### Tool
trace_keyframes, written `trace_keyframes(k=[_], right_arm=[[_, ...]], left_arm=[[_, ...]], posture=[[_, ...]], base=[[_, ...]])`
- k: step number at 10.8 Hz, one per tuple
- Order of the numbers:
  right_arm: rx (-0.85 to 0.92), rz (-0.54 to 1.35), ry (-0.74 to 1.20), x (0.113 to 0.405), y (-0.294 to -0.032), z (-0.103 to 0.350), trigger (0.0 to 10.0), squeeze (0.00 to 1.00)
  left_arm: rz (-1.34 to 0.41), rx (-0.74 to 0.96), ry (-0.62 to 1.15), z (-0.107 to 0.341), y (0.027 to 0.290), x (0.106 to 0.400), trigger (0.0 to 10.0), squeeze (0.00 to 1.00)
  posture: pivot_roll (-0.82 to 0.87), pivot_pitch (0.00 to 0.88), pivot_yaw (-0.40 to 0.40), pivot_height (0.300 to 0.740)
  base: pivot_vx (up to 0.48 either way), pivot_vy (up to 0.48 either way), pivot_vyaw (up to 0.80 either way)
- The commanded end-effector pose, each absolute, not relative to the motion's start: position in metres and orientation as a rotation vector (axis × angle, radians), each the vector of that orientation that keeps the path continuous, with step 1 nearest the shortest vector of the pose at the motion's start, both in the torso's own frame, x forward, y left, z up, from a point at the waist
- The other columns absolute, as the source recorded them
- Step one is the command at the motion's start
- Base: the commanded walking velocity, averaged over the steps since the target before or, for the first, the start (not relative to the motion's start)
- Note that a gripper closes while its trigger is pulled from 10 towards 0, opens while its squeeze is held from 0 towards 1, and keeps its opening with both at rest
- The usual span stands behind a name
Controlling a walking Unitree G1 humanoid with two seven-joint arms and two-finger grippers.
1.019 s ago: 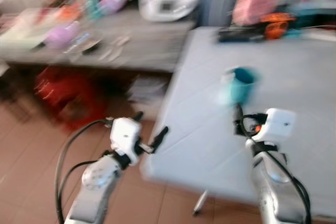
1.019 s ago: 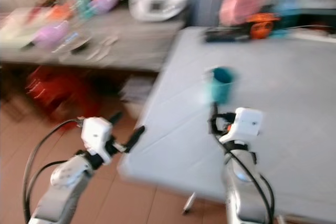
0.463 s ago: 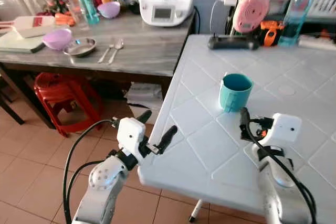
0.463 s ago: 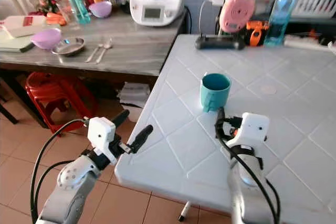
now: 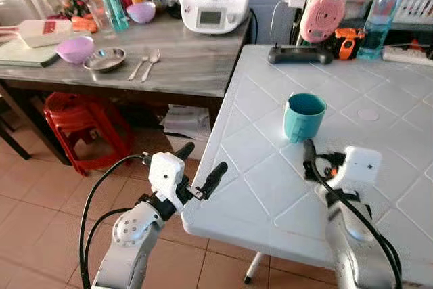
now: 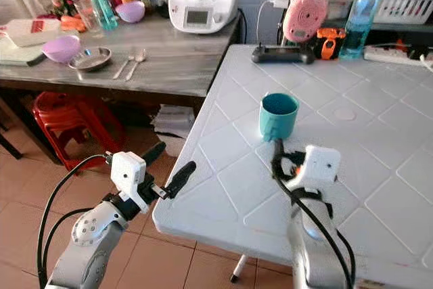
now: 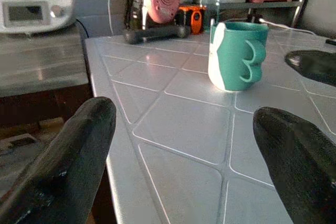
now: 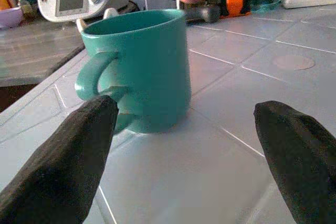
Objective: Setting the table
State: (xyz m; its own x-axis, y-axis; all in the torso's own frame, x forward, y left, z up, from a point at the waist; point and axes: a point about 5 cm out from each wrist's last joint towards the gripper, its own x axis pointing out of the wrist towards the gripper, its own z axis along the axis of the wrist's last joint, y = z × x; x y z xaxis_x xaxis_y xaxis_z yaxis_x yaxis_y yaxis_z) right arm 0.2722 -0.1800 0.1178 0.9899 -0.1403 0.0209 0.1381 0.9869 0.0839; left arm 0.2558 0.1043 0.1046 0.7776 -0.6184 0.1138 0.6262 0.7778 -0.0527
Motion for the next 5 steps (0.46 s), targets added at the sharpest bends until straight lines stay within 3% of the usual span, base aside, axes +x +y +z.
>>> trace_keyframes(k=[1, 5], right_arm=[[0.087, -0.103, -0.025, 0.278, -0.17, 0.12, 10.0, 0.0], [0.056, 0.006, -0.035, 0.308, -0.128, 0.125, 10.0, 0.0]], left_arm=[[-0.712, -0.09, -0.088, 0.107, 0.105, 0.256, 10.0, 0.0], [-0.918, -0.122, -0.081, 0.11, 0.1, 0.244, 10.0, 0.0]], posture=[[0.02, 0.043, 0.091, 0.74], [0.03, 0.06, 0.078, 0.74]], base=[[0.0, 0.0, 0.0], [0.0, 0.0, 0.0]])
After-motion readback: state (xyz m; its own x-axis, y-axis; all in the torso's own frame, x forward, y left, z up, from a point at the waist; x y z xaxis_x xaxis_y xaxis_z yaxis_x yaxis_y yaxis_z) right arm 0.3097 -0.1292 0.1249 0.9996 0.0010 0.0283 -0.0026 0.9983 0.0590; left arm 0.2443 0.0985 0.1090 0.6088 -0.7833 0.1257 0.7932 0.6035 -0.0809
